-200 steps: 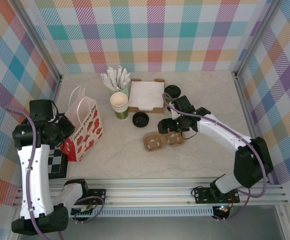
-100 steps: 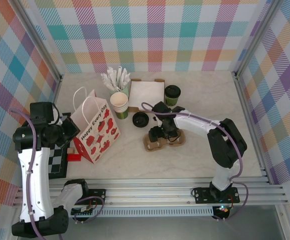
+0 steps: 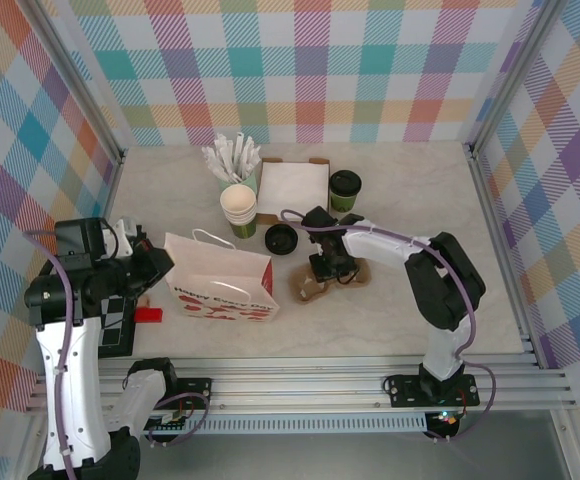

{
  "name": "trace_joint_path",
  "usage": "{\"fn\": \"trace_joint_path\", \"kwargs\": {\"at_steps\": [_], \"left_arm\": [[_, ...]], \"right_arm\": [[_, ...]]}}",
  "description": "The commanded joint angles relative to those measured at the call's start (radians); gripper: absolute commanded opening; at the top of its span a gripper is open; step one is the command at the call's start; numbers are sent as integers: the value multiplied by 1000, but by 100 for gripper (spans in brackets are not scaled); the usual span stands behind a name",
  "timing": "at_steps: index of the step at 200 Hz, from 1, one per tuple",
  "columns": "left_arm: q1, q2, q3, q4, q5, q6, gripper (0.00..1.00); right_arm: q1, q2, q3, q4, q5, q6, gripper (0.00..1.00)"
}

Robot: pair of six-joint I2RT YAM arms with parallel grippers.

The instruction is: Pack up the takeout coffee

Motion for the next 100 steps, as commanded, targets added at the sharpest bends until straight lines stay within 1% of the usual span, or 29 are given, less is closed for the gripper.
{"fn": "trace_joint_path", "kwargs": {"at_steps": [1,12,21,56,69,88,100], "left_arm": [[-23,-20,-50,125,66,-77,0],[-39,-38,-90,191,67,-135,0],[-59,-48,-117,230,46,-180,0],[-156,-69,-162,308,-117,-353,0],[-213,-68,-172,331,-187,-416,0],[-325,-58,-181,330,-324,-497,0],[-398,-41,-193,336,-392,-548,0]], "right_arm": [[-26,-40,-38,-20,60,-24,28],[-44,-52,-52,-32,87,-40,27],[-68,-68,-66,-33,95,-52,27],[-185,-164,-125,-19,95,-69,27],[-229,-203,-147,-8,75,-72,27],[-286,-247,-167,5,49,-72,28],[-311,-268,-173,11,39,-74,28]]}}
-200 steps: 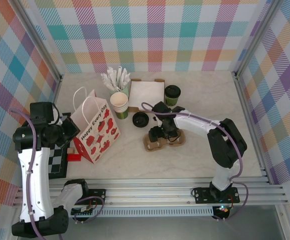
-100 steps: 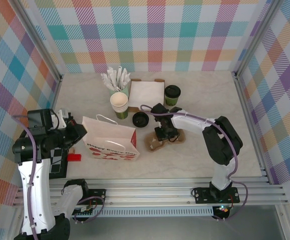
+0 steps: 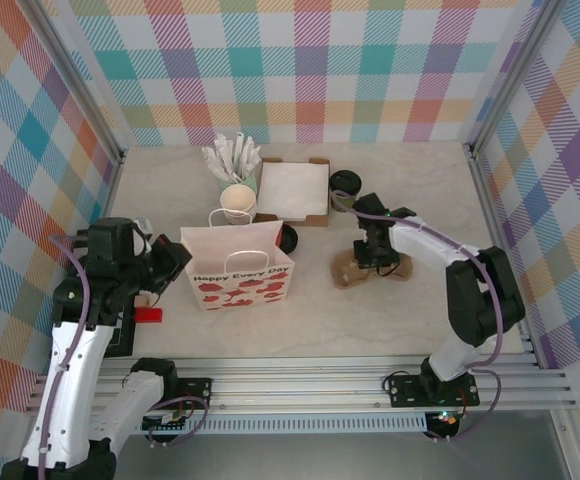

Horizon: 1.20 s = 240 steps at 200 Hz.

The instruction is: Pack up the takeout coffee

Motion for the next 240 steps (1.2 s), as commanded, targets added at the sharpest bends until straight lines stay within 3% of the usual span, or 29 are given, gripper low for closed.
{"fn": "trace_joint_path", "kwargs": {"at_steps": [1,16,43,49,63,71,95,108,125,139,181,207,240], "left_arm": [[-116,13,-20,54,-191,-160,0],[-183,41,-42,89,-219,-213,0],[-189,98,14,50,-222,-137,27],[-188,115,44,28,-227,-81,35],[-188,152,138,-46,-251,92,71],[-187,176,188,-78,-252,187,85],[-189,237,321,-109,-237,447,99],[-189,259,360,-60,-213,532,100],[-193,306,412,19,-84,673,100],[-201,354,447,38,-64,819,100],[-201,492,535,-72,173,1275,99],[-201,543,586,-61,194,1321,95],[-202,608,617,-76,236,1289,68]], "right_arm": [[-38,-59,-20,11,-31,-21,28],[-57,-76,-19,16,-44,-22,28],[-65,-97,-10,17,-75,-22,28],[-65,-100,-7,17,-82,-21,28],[-65,-114,-7,17,-99,-13,28],[-66,-124,-7,18,-107,-7,28],[-65,-160,-1,16,-125,4,28],[-65,-181,-5,18,-128,4,28],[-65,-204,-9,14,-121,5,28],[-65,-220,-10,9,-114,8,28],[-65,-253,2,0,-107,17,28],[-65,-275,1,-7,-110,24,28],[-65,-293,-6,-7,-129,35,28]]}}
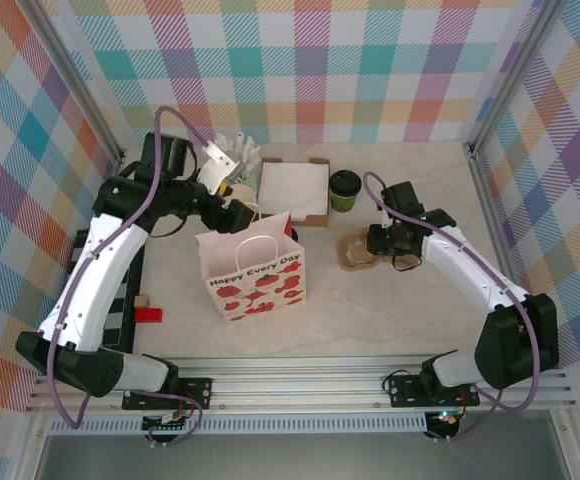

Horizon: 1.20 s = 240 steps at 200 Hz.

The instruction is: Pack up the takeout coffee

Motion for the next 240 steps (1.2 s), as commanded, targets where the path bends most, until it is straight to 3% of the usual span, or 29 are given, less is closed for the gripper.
{"fn": "trace_joint_path", "kwargs": {"at_steps": [1,30,53,61,85,109,149,171,195,240], "left_arm": [[-8,29,41,-34,72,43,67],[-9,74,57,-94,50,46,51],[-9,76,65,-82,33,30,29],[-9,71,62,-56,28,3,26],[-19,40,22,104,-24,-223,22],[-87,7,-27,164,-198,-427,0],[-196,-42,-87,167,-451,-773,0],[-230,-68,-136,215,-412,-847,0],[-233,-43,-100,149,-419,-894,0],[-233,-16,-108,143,-419,-908,0]], "right_arm": [[-2,-37,4,-14,-24,24,28],[-2,-40,10,-17,-32,16,28],[-2,-41,27,-21,-42,12,27],[-2,-43,29,-20,-52,12,27],[-3,-50,20,9,-84,5,27],[-2,-45,8,22,-98,2,26],[-2,-28,14,23,-111,-9,26],[-2,-20,24,23,-120,-16,26],[-2,-15,44,3,-131,-22,26],[-3,-35,103,-72,-118,-25,26]]}}
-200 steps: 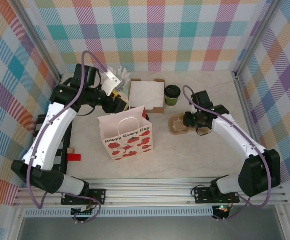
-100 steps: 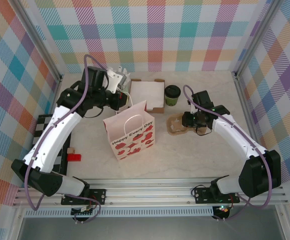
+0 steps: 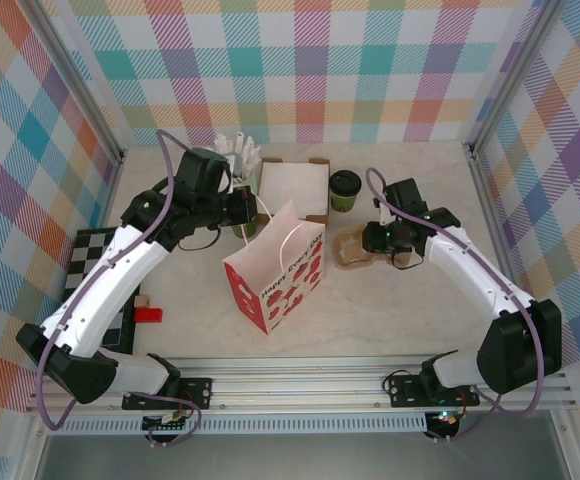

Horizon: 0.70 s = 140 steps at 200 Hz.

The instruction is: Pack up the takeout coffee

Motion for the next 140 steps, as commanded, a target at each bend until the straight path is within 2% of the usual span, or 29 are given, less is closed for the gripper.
{"fn": "trace_joint_path", "kwargs": {"at_steps": [1,15,31,55,87,112,129,140], "left_arm": [[-9,15,5,4,3,-32,0],[-9,20,7,27,54,-7,0],[-8,37,30,12,58,16,0],[-5,82,91,-52,67,16,0],[1,65,58,5,104,-9,0],[18,64,52,27,136,-1,0],[27,70,55,27,149,7,0],[32,70,49,33,156,9,0]], "right_arm": [[-3,-15,72,-58,-12,-15,26],[-3,-23,118,-83,-38,-23,26],[-8,-31,176,-84,-101,-44,26],[-27,-10,306,-75,-255,-35,26],[-29,29,469,-4,-419,13,27],[-27,104,638,-6,-626,8,27],[-13,190,777,-66,-829,-4,27],[22,243,857,-130,-890,-26,26]]}}
